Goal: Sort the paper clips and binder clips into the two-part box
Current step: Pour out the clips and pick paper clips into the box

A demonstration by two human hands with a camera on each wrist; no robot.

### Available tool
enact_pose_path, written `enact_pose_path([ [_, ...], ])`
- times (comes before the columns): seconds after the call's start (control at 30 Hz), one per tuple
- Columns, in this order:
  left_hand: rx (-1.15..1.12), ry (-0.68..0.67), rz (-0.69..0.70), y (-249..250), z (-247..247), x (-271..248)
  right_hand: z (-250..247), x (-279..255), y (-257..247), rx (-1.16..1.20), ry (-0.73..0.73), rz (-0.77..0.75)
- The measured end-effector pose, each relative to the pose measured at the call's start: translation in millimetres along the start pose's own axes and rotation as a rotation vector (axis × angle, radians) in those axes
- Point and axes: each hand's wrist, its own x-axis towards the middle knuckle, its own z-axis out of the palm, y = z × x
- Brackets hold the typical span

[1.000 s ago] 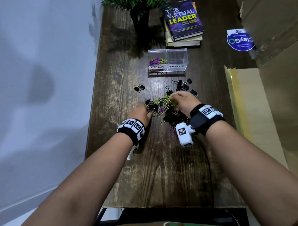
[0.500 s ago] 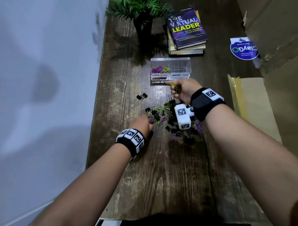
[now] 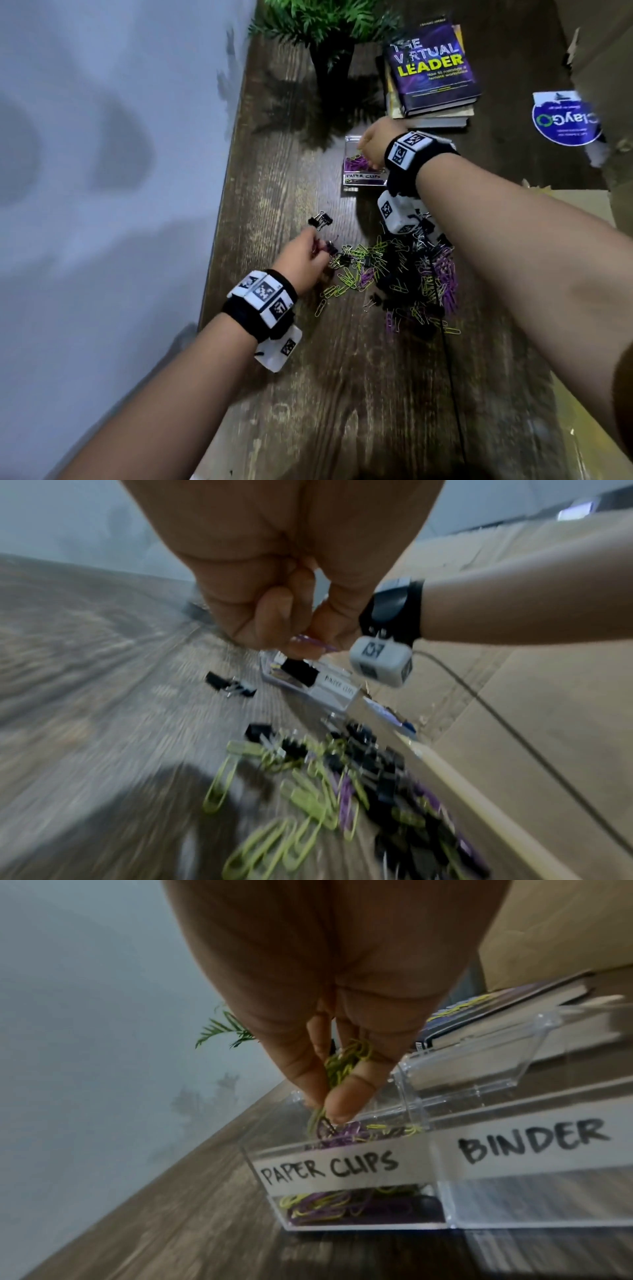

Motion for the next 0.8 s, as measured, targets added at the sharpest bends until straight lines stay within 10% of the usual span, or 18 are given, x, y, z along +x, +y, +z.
enact_pose_path([
  [0.37,-0.364,-0.045,0.057,38.2,-26.1,40.0,-6.2,-20.8,1.9,-0.091,0.111,-0.135],
  [0.6,-0.408,-0.051,0.010,42.5,-21.8,61.9,27.9,-65.5,39.4,0.648,-0.467,-0.032],
  [0.8,-0.250,-0.072,0.024,54.9,-18.2,70.0,36.6,-86.3,56.7,0.787,-0.460,-0.007],
])
